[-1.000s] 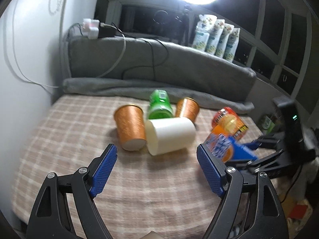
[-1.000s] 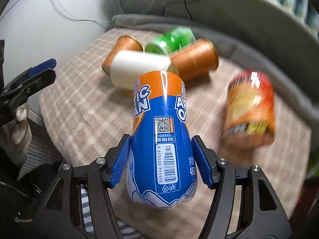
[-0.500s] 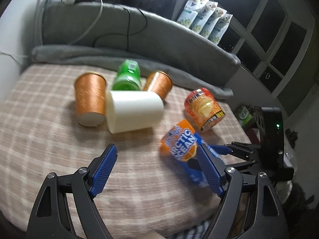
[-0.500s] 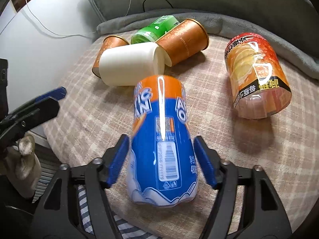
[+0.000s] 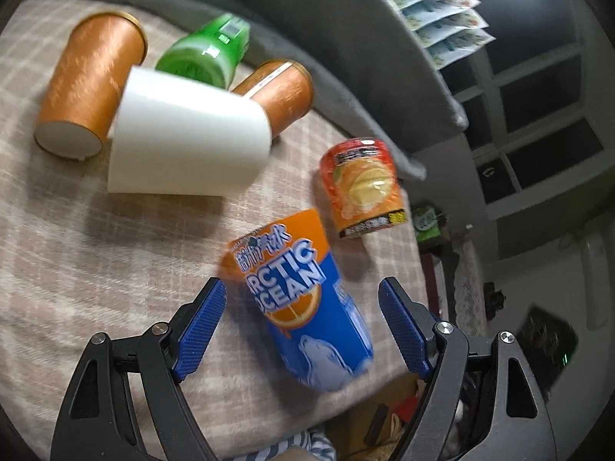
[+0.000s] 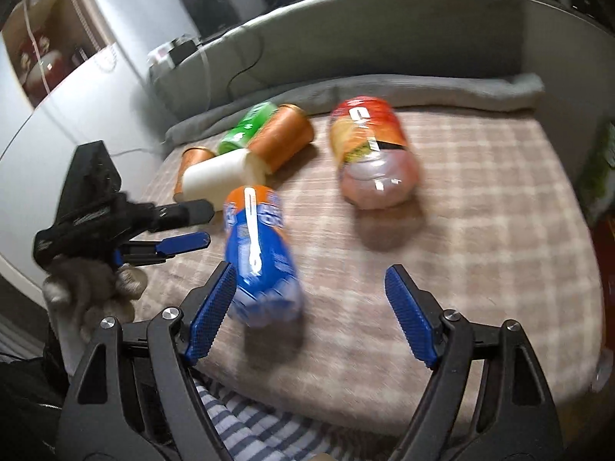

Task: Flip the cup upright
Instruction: 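Grasp the bottle with the left gripper while the right gripper releases it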

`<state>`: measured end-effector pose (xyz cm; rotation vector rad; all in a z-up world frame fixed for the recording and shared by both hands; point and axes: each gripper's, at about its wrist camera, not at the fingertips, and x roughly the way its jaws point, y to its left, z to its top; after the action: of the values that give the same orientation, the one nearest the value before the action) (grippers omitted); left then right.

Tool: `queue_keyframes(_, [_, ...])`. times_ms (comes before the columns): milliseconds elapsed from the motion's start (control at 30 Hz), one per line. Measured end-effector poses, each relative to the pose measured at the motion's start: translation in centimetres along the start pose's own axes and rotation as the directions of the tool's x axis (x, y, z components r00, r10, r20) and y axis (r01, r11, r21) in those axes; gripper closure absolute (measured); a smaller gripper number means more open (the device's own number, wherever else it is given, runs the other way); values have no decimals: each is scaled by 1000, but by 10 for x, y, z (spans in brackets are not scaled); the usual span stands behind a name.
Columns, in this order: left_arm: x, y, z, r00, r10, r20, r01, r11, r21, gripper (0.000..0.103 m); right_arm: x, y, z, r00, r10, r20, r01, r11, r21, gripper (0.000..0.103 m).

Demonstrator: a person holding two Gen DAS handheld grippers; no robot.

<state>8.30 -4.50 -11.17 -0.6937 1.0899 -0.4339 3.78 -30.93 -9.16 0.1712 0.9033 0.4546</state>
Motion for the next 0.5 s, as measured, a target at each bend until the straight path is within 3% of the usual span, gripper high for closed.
queue_keyframes(100, [10,2,2,1000,-2,-19,1,999,-38,22,-7,-10,-7,1000,-14,12,14,1000,24,21])
queue_keyframes(500, [25,5,8,999,40,-9,-40,998,-46,23,-14,-19,-15,998,-60,33,59,998,34,21])
